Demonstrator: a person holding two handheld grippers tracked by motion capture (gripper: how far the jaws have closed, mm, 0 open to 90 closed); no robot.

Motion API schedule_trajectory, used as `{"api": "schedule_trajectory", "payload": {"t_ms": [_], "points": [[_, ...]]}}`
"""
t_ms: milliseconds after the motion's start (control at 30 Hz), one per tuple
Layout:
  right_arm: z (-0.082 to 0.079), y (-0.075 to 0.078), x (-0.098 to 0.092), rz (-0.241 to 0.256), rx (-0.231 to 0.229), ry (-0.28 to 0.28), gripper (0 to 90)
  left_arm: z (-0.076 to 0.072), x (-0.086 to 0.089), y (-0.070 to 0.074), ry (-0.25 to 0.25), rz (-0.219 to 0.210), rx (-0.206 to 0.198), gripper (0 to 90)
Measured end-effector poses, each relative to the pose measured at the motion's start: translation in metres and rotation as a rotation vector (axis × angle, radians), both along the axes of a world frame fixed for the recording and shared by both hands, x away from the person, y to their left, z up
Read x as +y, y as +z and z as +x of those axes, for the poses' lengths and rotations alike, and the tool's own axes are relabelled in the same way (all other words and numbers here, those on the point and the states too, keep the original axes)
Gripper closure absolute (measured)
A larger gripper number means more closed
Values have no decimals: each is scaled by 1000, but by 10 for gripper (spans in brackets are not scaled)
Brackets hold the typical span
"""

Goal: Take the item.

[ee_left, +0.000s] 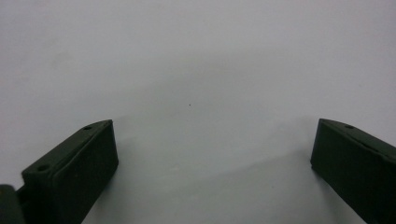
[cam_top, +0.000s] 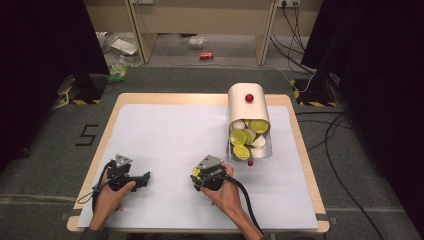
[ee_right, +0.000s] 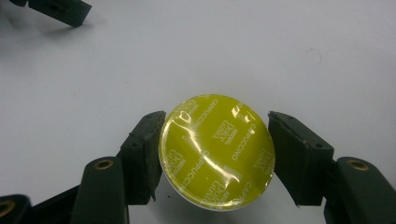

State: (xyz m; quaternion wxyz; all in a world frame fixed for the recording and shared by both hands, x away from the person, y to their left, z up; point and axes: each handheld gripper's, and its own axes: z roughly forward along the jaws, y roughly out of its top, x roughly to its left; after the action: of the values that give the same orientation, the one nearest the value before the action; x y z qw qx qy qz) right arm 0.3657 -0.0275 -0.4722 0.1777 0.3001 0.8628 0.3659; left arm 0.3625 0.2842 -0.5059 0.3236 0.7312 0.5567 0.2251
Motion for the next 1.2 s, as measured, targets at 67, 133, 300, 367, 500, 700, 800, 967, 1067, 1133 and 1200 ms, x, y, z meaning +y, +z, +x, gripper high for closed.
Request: {"api": "schedule_trajectory", "payload": {"t_ms": [67, 133, 300, 367, 500, 700, 800, 967, 1067, 1133, 1200], "points": [[1, -1, 0, -1, 4, 0, 394, 0, 0, 0, 0, 0, 0, 0], [1, -2, -1, -1, 4, 0, 393, 0, 0, 0, 0, 0, 0, 0], [2, -3, -1, -2, 8, 3, 391, 0, 0, 0, 0, 0, 0, 0], [2, -4, -1, 2, 20, 5, 388, 0, 0, 0, 0, 0, 0, 0], [2, -5, -1, 8, 21, 9, 360, 0, 0, 0, 0, 0, 0, 0], [1, -3, -1, 9, 18, 14, 352, 0, 0, 0, 0, 0, 0, 0], [0, 1, -2, 20, 3, 13, 343, 0, 0, 0, 0, 0, 0, 0], [-2, 7, -6, 36, -13, 14, 342, 0, 0, 0, 0, 0, 0, 0], [-6, 11, -11, 50, -20, 16, 345, 0, 0, 0, 0, 0, 0, 0], [-10, 14, -15, 52, -25, 17, 346, 0, 0, 0, 0, 1, 0, 0], [-13, 16, -20, 56, -35, 13, 347, 0, 0, 0, 0, 1, 0, 0]]}}
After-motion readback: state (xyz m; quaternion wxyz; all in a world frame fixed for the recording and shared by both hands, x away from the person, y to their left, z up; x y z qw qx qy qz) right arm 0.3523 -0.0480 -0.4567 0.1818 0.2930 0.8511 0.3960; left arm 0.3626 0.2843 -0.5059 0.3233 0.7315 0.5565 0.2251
